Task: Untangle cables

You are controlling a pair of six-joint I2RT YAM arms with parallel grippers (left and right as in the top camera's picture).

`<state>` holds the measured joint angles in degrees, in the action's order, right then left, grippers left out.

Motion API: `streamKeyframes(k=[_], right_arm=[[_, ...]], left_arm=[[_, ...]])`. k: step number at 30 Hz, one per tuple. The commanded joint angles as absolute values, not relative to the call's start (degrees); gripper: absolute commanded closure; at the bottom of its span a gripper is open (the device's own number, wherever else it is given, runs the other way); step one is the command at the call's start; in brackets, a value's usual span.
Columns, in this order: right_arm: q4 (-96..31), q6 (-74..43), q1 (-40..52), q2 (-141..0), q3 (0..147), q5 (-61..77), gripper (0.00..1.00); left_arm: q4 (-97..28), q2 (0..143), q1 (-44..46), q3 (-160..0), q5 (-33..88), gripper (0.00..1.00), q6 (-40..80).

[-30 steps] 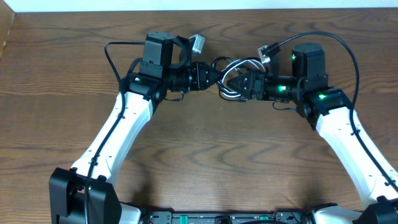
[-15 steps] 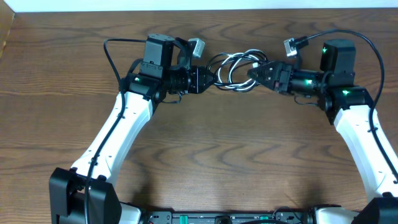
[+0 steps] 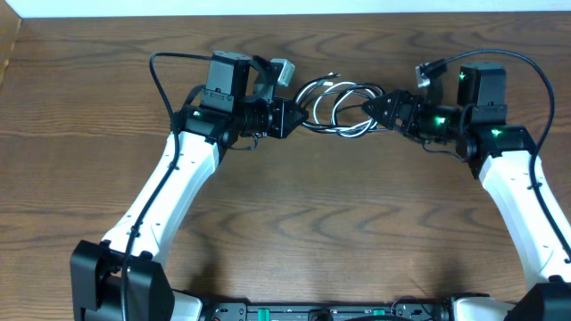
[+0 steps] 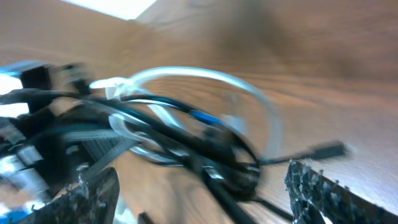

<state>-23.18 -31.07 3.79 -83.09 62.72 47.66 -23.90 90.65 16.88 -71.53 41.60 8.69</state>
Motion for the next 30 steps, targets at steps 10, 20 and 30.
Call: streamKeyframes(k=[10,20,30], right_arm=[[-19.84,-27.64,12.62,-83.46,63.64,69.84,0.16],[-28.10,-10.02,16.49,-84.71,63.64,78.65,0.15],[-38.65,-9.89,13.56,-84.73,63.64,61.54,0.20]], left_arm=[[-22.50,90.24,15.97,-71.77,39.16,0.93,10.59],[-17.87,90.24,14.79,-71.79,30.24,0.92,16.51],[-19.42,90.24,14.79,-71.77,15.62,0.93,16.62]])
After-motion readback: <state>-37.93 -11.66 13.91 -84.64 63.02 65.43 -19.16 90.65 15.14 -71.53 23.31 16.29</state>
